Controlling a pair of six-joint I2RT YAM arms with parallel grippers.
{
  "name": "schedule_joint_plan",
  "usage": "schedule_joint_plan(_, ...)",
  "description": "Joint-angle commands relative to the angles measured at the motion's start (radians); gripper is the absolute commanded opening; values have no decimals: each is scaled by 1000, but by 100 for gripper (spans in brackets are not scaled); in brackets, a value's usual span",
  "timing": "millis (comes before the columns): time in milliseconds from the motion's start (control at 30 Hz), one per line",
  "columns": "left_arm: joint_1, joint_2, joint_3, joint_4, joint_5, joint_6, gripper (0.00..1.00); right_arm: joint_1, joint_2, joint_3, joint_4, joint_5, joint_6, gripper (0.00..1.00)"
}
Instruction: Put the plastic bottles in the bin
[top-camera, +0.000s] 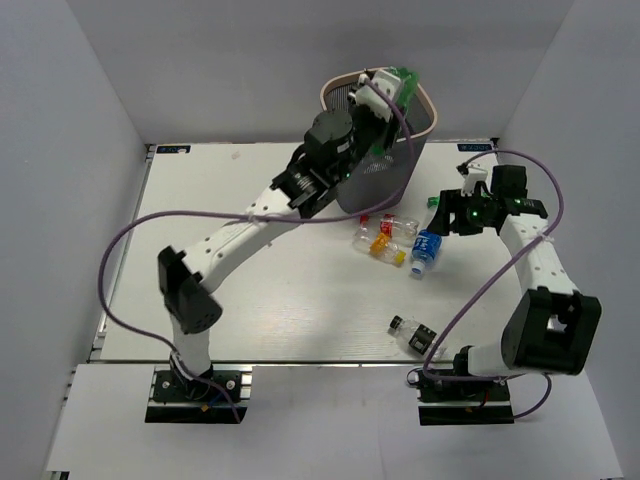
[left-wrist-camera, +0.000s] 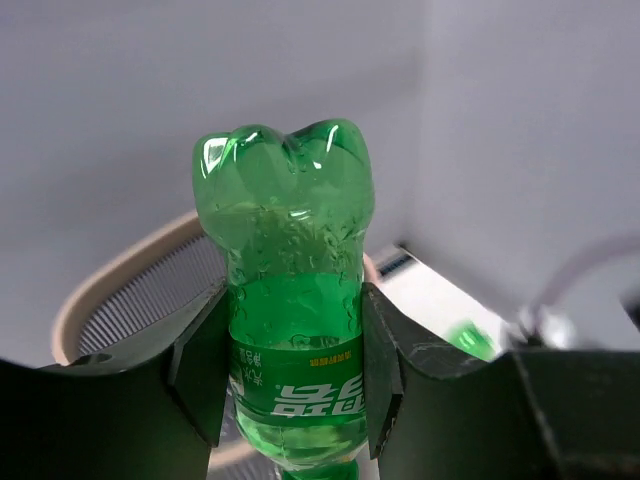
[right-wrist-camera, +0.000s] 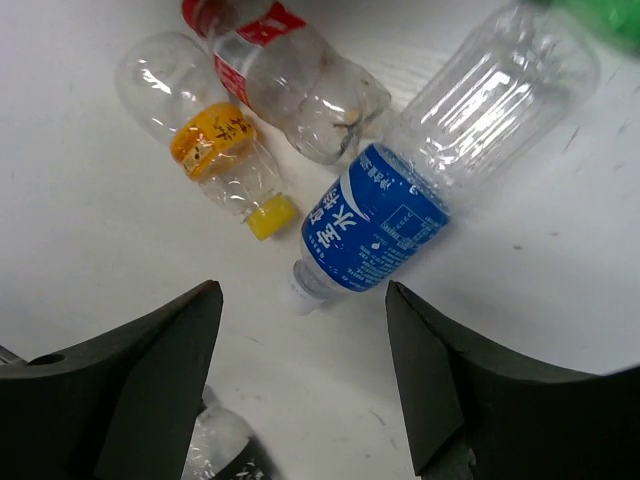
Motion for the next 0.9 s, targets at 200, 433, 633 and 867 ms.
schedule_joint_plan(200,116,344,414,187,-280,-54,51,-12,142,-49,85,15,146,80)
schedule_joint_plan(433,162,397,431,133,-260,-113,100,-12,222,-92,192,83,210,88)
schedule_joint_plan(633,116,178,295,33,-21,8,100,-5,333,-88,263,154,319,88)
schedule_joint_plan(867,32,-258,-455,-86,157,-200,100,-17,364,-65,250,205,289,60)
